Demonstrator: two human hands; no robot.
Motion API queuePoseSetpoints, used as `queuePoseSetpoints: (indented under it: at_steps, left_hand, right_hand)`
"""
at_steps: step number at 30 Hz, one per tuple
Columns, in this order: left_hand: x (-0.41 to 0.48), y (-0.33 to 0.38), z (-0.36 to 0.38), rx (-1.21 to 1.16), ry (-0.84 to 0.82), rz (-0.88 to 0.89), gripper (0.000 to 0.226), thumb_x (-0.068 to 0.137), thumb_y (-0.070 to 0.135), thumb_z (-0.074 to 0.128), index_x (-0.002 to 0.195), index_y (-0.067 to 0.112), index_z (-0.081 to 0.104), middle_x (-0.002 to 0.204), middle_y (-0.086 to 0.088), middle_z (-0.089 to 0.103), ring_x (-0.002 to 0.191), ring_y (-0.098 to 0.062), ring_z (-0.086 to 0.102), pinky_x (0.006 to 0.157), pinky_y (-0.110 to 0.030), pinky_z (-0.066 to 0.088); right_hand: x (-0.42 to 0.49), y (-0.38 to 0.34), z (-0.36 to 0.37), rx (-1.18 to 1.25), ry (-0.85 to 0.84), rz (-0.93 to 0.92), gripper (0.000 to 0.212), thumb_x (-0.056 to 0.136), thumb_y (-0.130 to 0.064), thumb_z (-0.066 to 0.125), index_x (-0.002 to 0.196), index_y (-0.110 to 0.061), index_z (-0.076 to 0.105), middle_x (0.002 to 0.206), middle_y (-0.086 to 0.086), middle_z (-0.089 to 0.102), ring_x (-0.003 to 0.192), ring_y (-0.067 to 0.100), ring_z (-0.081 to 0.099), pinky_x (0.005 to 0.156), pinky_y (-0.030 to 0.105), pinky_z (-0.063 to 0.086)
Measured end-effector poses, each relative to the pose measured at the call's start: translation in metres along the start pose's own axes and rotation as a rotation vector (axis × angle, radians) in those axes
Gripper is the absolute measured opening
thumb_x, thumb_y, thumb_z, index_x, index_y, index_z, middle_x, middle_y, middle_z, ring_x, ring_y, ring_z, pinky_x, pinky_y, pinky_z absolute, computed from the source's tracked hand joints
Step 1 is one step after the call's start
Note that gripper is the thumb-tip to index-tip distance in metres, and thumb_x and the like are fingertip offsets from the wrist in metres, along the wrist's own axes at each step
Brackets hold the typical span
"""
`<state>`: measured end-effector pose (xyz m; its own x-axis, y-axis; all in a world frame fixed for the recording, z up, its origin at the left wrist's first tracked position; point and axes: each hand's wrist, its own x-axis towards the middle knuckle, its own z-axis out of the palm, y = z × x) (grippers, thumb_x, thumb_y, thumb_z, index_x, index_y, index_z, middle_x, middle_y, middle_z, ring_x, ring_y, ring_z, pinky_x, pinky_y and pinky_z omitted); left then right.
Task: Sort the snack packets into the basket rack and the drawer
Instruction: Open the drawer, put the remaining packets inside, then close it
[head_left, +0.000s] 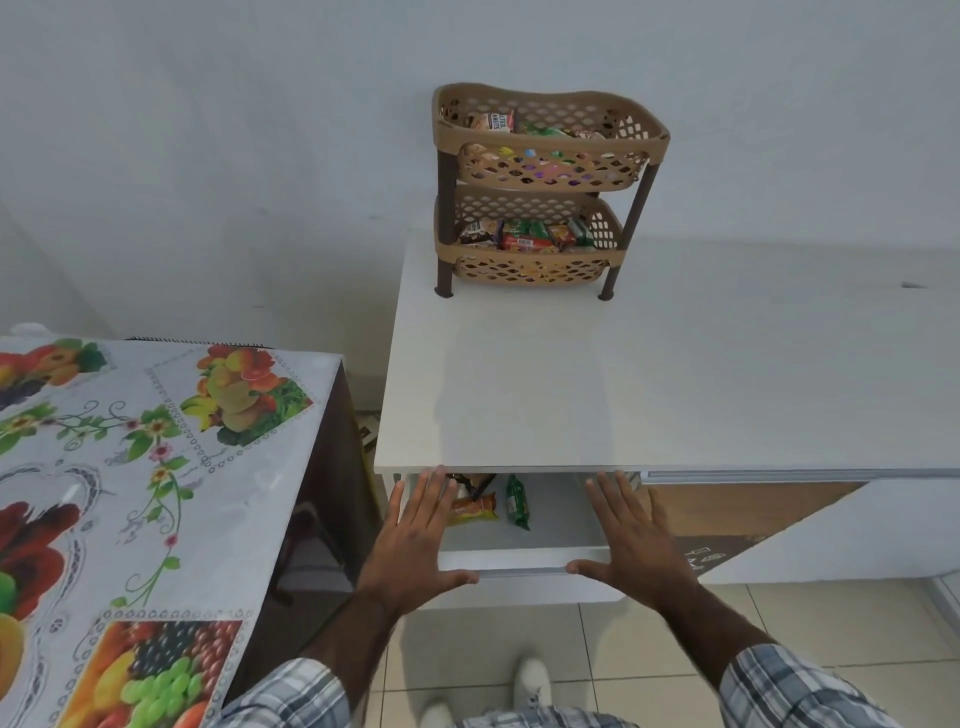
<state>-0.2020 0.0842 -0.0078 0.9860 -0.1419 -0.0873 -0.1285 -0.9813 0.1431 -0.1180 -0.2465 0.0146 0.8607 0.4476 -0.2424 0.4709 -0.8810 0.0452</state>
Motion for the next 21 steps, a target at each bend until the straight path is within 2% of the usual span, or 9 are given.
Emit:
queuePoseSetpoints:
  at_steps: [7, 12, 16, 19, 21]
  left_hand:
    - [0.03, -0.011, -0.005, 0.033, -0.032, 0.029, 0.127, 0.071, 0.096, 0.035, 0.16, 0.017, -0.01, 0.166, -0.005, -0.022, 0.153, -0.024, -0.019, 0.122, -0.048, -0.002]
    - [0.053, -0.014, -0.01, 0.081, -0.048, 0.045, 0.126, 0.071, 0.097, 0.032, 0.157, 0.02, -0.019, 0.164, -0.003, -0.03, 0.151, -0.023, -0.026, 0.122, -0.046, -0.007]
    - [0.068, -0.014, -0.012, 0.09, -0.044, 0.049, 0.123, 0.073, 0.095, 0.032, 0.158, 0.022, -0.016, 0.164, -0.003, -0.028, 0.152, -0.024, -0.024, 0.121, -0.046, -0.008]
    - [0.078, -0.019, -0.013, 0.094, -0.048, 0.037, 0.121, 0.073, 0.096, 0.031, 0.159, 0.023, -0.013, 0.165, -0.003, -0.026, 0.152, -0.025, -0.021, 0.12, -0.046, -0.008]
    - [0.086, -0.02, -0.016, 0.103, -0.069, 0.029, 0.121, 0.073, 0.095, 0.031, 0.158, 0.023, -0.016, 0.163, -0.002, -0.03, 0.151, -0.024, -0.025, 0.12, -0.046, -0.009]
  right_hand:
    - [0.036, 0.018, -0.01, 0.019, -0.058, -0.113, 0.124, 0.07, -0.098, 0.029, 0.156, -0.026, -0.022, 0.16, -0.006, -0.035, 0.148, 0.018, -0.033, 0.121, 0.056, -0.012]
    - [0.049, 0.027, -0.006, 0.05, -0.031, -0.149, 0.124, 0.071, -0.095, 0.04, 0.158, -0.028, -0.018, 0.162, -0.006, -0.032, 0.149, 0.018, -0.031, 0.119, 0.056, -0.013]
    - [0.061, 0.038, -0.009, 0.034, -0.027, -0.148, 0.113, 0.078, -0.083, 0.047, 0.158, -0.034, -0.015, 0.162, -0.007, -0.03, 0.15, 0.02, -0.028, 0.12, 0.06, -0.008]
    - [0.07, 0.046, -0.011, 0.039, -0.024, -0.141, 0.107, 0.081, -0.081, 0.047, 0.157, -0.038, -0.015, 0.164, -0.005, -0.028, 0.15, 0.021, -0.028, 0.119, 0.059, -0.01]
    - [0.074, 0.05, -0.011, 0.051, -0.019, -0.13, 0.105, 0.082, -0.079, 0.049, 0.157, -0.04, -0.014, 0.163, -0.005, -0.028, 0.15, 0.021, -0.027, 0.118, 0.057, -0.012]
